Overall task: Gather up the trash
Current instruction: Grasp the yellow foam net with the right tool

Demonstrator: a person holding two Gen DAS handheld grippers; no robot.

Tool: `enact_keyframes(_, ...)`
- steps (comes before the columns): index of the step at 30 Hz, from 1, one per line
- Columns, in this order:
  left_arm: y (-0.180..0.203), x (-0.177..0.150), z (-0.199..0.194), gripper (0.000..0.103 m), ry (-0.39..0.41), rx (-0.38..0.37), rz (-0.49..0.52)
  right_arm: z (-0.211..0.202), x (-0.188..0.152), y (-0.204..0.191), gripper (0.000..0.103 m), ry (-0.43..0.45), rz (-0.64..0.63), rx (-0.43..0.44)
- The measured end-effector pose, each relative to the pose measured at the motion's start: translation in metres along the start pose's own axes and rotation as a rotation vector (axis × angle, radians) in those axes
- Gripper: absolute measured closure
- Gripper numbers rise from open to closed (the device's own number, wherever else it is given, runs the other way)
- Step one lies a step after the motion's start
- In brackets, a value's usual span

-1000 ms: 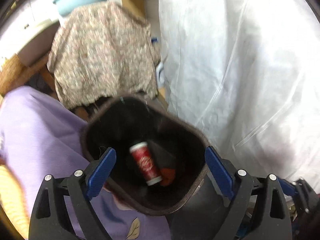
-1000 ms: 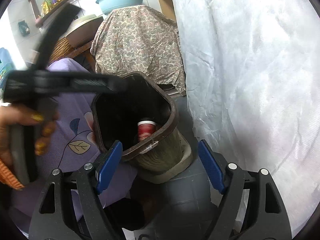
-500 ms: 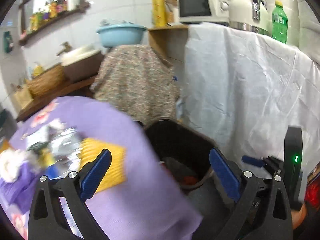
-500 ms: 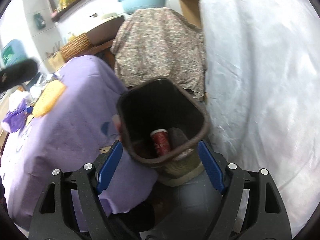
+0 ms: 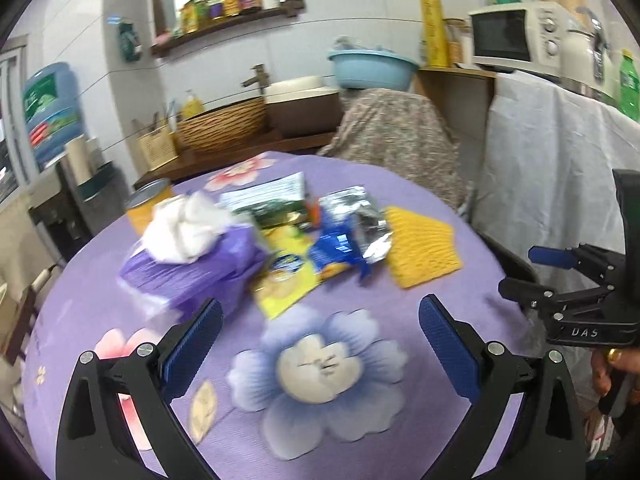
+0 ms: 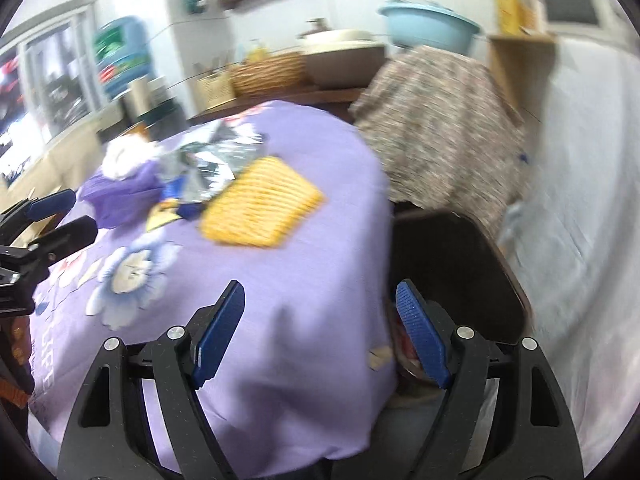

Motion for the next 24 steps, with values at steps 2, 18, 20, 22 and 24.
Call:
enact_keyframes(2,-0.017,-0.003,-0.002,0.006,-0.001,0.014,-0.034,0.007,0.008,-0.011,0.025,-0.007,-0.042,0.006)
enact_keyframes(18,-0.032,-0.018,0.007,0.006,-0.032,-0.009,-0.048,0.086,0.05,-0.047,0.037,-0.151,-0.206,-0.024)
enact_keyframes(20,-0.032,-0.019,0.008,0.006,-0.035,-0.01,-0.041,0.084,0.047,-0.045,0.045,-0.136,-0.225,-0.051)
enact_keyframes(22,-0.032,-0.019,0.012,0.006,-0.043,-0.014,-0.045,0.081,0.046,-0.041,0.056,-0.122,-0.217,-0.052)
enact_keyframes(24,-0.031,-0.018,0.016,0.006,-0.053,-0.023,-0.05,0.077,0.044,-0.035,0.068,-0.105,-0.203,-0.048)
Point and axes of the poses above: each gripper's, at about its wrist camera, not at the fingertips, and z roughly the way its jaws point, y to its right, x to its top, the point moved 1 cm from there along z, roughly the way its jaws point, and after that the axes turned 12 degrees about -z, right-handed, at the moved point
